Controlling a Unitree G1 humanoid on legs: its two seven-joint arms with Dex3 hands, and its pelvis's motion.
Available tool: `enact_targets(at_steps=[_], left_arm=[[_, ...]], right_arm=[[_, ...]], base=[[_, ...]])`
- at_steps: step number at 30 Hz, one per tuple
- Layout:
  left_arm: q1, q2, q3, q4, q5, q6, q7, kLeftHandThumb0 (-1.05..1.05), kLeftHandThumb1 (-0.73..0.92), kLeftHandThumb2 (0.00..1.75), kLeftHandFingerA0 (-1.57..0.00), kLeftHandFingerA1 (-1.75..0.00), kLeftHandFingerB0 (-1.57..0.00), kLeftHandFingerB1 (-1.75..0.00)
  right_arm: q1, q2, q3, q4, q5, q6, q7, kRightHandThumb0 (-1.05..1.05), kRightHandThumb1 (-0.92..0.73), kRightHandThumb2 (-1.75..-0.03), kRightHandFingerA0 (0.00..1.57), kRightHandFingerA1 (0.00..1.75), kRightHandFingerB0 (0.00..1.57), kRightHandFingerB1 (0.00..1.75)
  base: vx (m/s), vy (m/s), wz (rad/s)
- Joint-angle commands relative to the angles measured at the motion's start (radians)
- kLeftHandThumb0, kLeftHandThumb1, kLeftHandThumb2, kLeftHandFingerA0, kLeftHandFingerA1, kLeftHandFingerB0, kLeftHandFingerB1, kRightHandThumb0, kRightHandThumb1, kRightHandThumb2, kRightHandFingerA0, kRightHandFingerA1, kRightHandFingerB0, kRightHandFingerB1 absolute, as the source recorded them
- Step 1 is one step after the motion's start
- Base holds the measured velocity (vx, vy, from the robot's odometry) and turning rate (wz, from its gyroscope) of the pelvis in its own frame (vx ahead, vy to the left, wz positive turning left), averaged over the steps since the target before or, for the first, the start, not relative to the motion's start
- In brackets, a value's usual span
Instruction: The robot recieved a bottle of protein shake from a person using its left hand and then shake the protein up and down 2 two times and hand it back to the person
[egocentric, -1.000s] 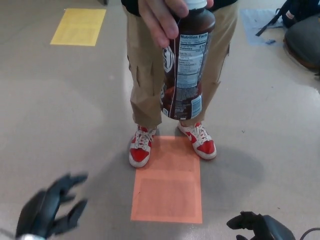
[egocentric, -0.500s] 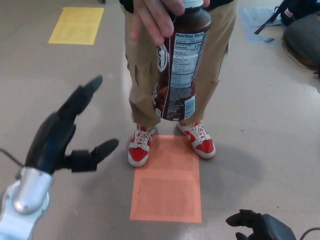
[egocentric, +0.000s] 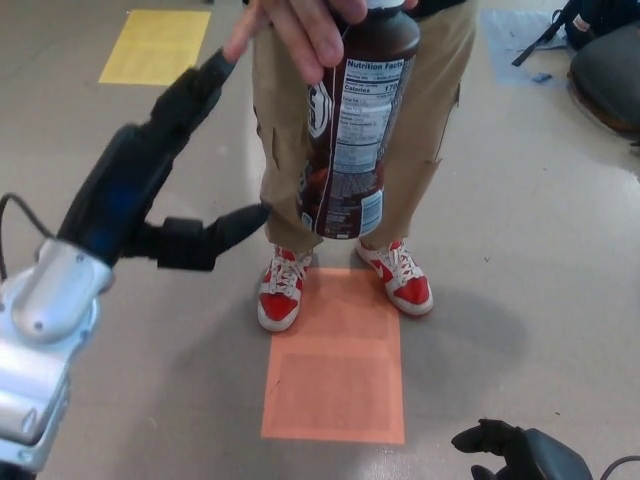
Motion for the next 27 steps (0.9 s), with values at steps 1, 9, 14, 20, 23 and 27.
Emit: enact_targets(at_steps=[1,9,14,20,23,27], left_arm=[[-0.209,0.03,0.016,-0.171,-0.423,0.696,-0.255,-0.83,0.47,0.77,-0.03,-0.16,0.0,0.0],[-0.289,-0.015,0.007,-0.178,-0.54,0.948,-0.234,-0.83,0.49,0.88,0.0,-0.14,0.0,0.0],[-0.331,-0.035,0.007,-0.158,-0.566,1.035,-0.241,-0.82,0.49,0.86,-0.02,-0.21,0.0,0.0],[-0.37,-0.094,-0.006,-0.131,-0.572,1.14,-0.222,-0.82,0.49,0.87,-0.01,-0.23,0.0,0.0],[-0.357,-0.118,-0.033,-0.141,-0.559,1.154,-0.212,-0.83,0.49,0.87,0.0,-0.22,0.0,0.0],[-0.311,-0.153,-0.06,-0.144,-0.553,1.188,-0.206,-0.82,0.49,0.86,0.0,-0.18,0.0,0.0]], right_arm=[[-0.02,-0.016,-0.003,0.034,-0.02,-0.069,-0.071,-0.24,-0.74,-0.63,0.94,0.59,0.79,0.44],[-0.025,-0.015,-0.004,0.037,-0.023,-0.067,-0.076,-0.26,-0.76,-0.65,0.95,0.48,0.79,0.44],[-0.033,-0.021,0.007,0.035,-0.035,-0.073,-0.079,-0.25,-0.78,-0.64,0.92,0.47,0.78,0.44],[-0.042,-0.024,0.012,0.031,-0.043,-0.065,-0.089,-0.23,-0.74,-0.64,0.96,0.48,0.79,0.44],[-0.044,-0.026,0.008,0.032,-0.038,-0.074,-0.082,-0.24,-0.77,-0.63,0.95,0.49,0.79,0.45],[-0.043,-0.029,0.01,0.031,-0.039,-0.089,-0.075,-0.26,-0.77,-0.63,0.92,0.48,0.79,0.45]], base=[[0.0,0.0,0.0],[0.0,0.0,0.0],[0.0,0.0,0.0],[0.0,0.0,0.0],[0.0,0.0,0.0],[0.0,0.0,0.0]])
